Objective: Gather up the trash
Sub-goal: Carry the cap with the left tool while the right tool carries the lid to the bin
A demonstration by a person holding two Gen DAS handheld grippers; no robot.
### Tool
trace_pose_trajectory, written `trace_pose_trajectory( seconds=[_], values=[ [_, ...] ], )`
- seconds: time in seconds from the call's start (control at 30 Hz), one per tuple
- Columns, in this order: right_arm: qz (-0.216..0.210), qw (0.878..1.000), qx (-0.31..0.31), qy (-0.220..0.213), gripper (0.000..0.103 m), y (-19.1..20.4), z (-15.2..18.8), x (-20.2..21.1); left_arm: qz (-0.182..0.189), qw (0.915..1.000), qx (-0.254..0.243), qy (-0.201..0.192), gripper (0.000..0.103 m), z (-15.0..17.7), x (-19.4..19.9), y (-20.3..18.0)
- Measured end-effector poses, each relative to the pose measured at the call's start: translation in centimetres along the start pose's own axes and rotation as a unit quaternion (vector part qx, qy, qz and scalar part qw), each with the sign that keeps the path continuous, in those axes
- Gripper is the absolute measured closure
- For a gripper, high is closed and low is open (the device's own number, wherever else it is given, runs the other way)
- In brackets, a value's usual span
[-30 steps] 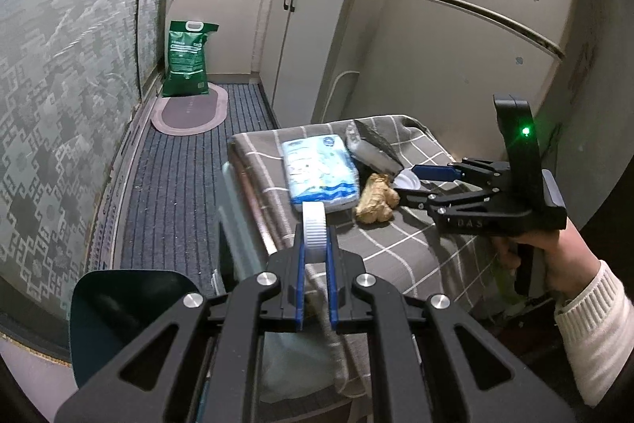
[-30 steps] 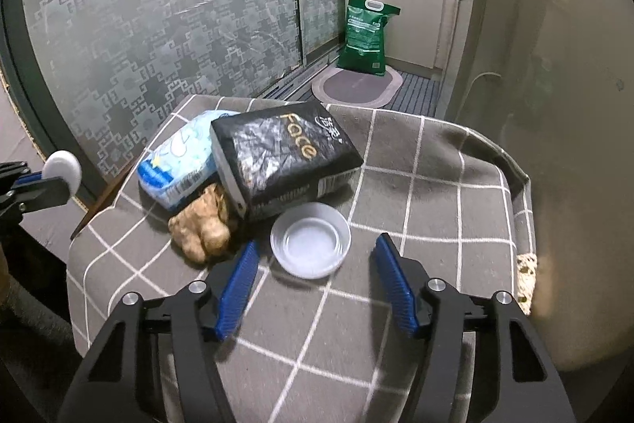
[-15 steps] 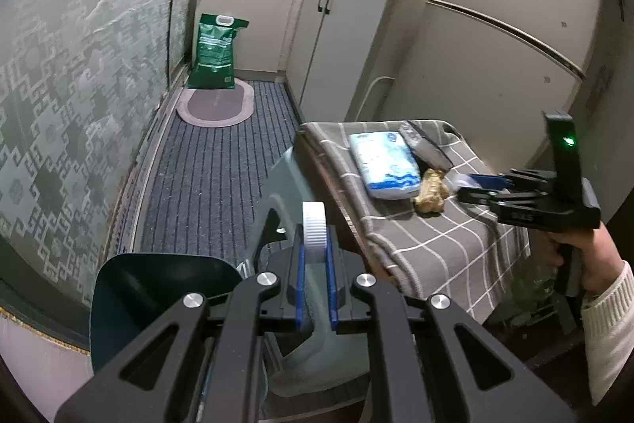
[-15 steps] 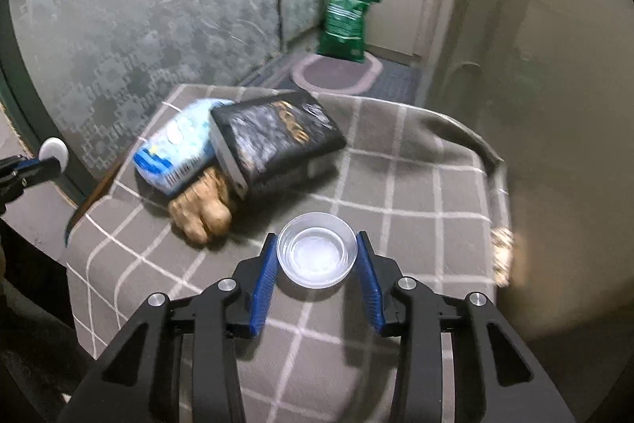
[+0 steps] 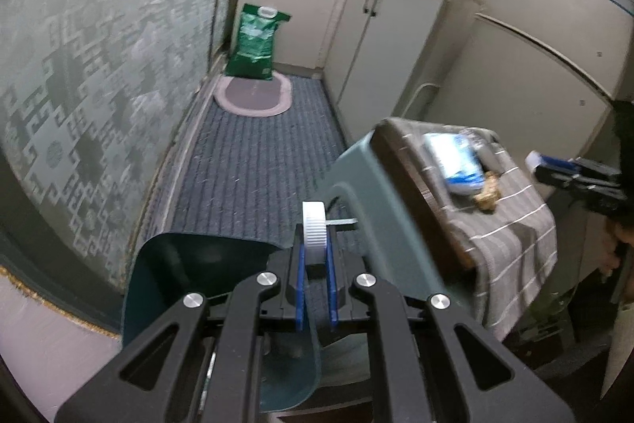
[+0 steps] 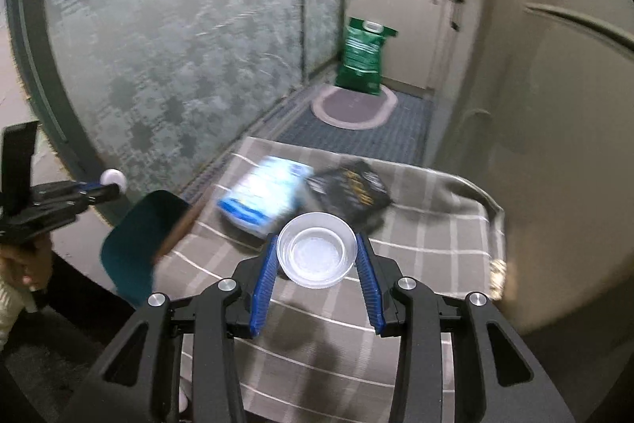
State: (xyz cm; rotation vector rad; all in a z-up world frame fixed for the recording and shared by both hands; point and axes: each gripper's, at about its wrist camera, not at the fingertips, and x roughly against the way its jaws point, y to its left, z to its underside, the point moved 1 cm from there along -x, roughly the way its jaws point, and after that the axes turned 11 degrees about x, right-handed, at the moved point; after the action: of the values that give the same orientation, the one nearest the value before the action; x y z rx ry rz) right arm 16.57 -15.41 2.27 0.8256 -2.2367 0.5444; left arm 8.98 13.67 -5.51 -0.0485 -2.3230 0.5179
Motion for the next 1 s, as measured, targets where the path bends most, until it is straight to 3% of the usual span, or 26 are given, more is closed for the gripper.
trace_pose_trajectory(
  seconds=[0.23,0.5,0.77,1.0],
  values=[
    [-0.041,0.999,0.032,-0.013,0.063,4.5,-3.0,-0.7,-0.037,0.9986,0.017,0.035,0.093,1.6,-1.7,4.3],
    [-0.085,0.994,0.062,-0.002,0.063,9.7,-5.1,-3.3,-0.063,0.9941,0.002,0.089,0.093,4.7,-4.2,6.7],
    [-0.111,0.99,0.089,0.019,0.063,14.0,-6.1,-5.7,-0.063,0.989,0.006,0.134,0.092,7.1,-5.8,8.1],
    [-0.125,0.987,0.098,0.034,0.063,16.3,-6.7,-7.7,-0.06,0.9871,0.004,0.149,0.089,8.0,-5.8,8.9]
  ],
)
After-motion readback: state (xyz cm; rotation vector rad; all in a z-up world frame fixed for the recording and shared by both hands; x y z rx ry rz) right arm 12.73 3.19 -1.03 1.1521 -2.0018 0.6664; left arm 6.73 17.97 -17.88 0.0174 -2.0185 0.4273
